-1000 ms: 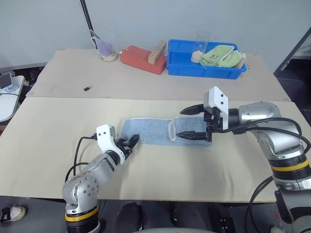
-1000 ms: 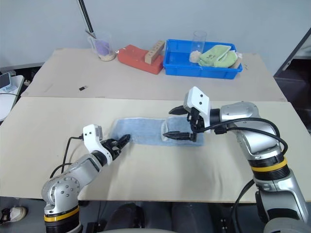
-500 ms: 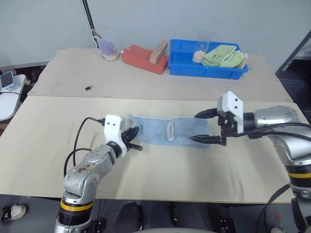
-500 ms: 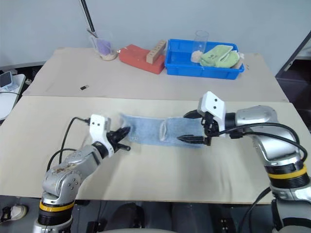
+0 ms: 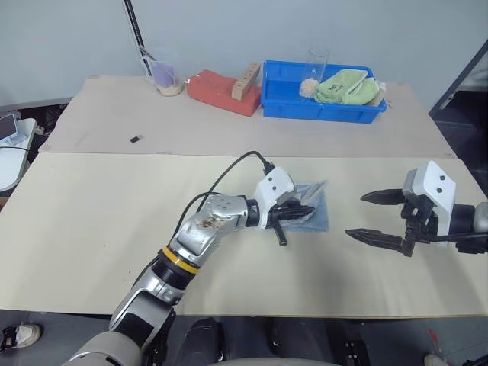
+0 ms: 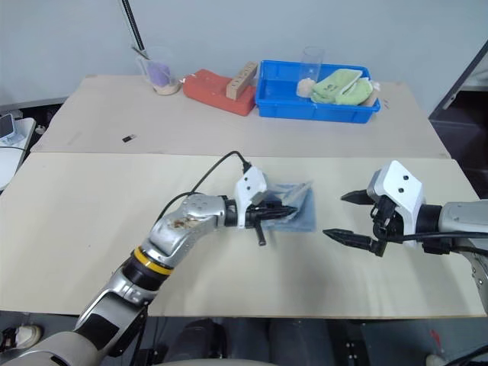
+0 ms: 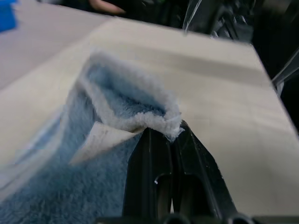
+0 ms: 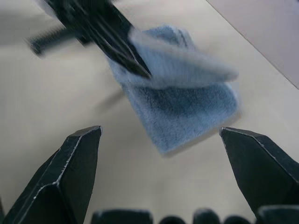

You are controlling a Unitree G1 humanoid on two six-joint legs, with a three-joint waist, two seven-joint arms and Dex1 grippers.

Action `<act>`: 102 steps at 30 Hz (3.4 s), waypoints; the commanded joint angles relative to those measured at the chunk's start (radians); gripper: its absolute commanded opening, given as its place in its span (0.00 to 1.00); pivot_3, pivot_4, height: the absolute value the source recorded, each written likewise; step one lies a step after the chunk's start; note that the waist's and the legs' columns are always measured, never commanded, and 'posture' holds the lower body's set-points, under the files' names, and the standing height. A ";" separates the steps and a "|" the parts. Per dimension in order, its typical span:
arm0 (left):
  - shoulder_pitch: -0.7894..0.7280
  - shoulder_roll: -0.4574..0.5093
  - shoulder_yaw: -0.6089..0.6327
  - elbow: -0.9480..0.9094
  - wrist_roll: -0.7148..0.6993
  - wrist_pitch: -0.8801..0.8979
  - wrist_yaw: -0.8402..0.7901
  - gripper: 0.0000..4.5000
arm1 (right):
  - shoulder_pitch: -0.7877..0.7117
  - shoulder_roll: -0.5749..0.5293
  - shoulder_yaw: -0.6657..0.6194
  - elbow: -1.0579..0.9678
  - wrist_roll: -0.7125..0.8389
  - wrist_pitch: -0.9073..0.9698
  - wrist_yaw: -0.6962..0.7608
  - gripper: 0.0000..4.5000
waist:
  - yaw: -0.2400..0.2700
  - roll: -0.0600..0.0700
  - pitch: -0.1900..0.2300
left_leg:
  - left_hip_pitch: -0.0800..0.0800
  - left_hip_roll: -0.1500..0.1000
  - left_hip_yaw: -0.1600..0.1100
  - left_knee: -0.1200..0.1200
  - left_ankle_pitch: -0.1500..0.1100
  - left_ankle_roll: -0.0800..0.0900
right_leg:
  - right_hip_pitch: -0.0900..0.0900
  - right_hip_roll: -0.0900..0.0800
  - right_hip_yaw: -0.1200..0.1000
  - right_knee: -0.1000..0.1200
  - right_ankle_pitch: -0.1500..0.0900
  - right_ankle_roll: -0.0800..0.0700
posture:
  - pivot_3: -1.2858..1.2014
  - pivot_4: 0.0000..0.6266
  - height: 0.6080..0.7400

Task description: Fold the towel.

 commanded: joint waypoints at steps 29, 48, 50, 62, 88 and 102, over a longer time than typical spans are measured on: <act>0.424 0.555 0.556 -0.504 -0.252 -0.024 -0.338 1.00 | -0.338 0.429 0.353 0.338 -0.143 -0.337 -0.265 1.00 | 0.024 0.002 0.000 | -0.001 0.001 -0.001 0.006 0.000 0.000 | -0.004 -0.004 -0.003 0.006 -0.002 0.000 | 0.52 0.24 0.82; 0.459 0.527 0.517 -0.537 -0.236 -0.053 -0.314 1.00 | -0.380 0.568 0.508 0.776 -0.355 -0.573 -0.216 1.00 | -0.005 0.002 0.000 | 0.001 0.002 -0.002 0.006 0.001 -0.001 | -0.005 0.000 -0.003 0.010 -0.002 -0.001 | 0.52 0.24 0.82; 0.457 0.523 0.511 -0.542 -0.236 -0.050 -0.308 1.00 | -0.385 0.572 0.518 0.799 -0.362 -0.520 -0.223 1.00 | -0.004 0.002 0.000 | 0.001 0.002 -0.001 0.006 0.001 -0.001 | -0.005 0.000 -0.003 0.010 -0.002 -0.001 | 0.52 0.24 0.82; 0.438 0.513 0.497 -0.557 -0.242 -0.035 -0.271 1.00 | -0.400 0.576 0.415 0.653 -0.287 -0.522 -0.243 1.00 | -0.003 0.002 -0.001 | 0.003 0.003 -0.001 0.006 0.001 -0.001 | -0.003 0.000 -0.002 0.011 -0.002 -0.002 | 0.52 0.24 0.82; 0.303 0.343 0.299 -0.369 -0.098 -0.074 -0.199 0.00 | -0.225 0.535 0.350 0.349 -0.229 -0.422 -0.331 0.01 | 0.004 0.002 -0.001 | 0.002 0.001 -0.002 0.006 0.001 -0.001 | -0.004 0.000 -0.002 0.011 -0.002 -0.001 | 0.52 0.24 0.82; 0.096 0.036 0.160 0.208 0.217 -0.334 0.005 0.00 | -0.231 0.585 0.418 0.551 -0.385 -0.484 -0.449 0.01 | -0.001 0.002 -0.001 | 0.000 -0.001 -0.003 0.009 0.000 0.000 | -0.003 -0.001 -0.002 0.010 -0.001 -0.001 | 0.52 0.24 0.82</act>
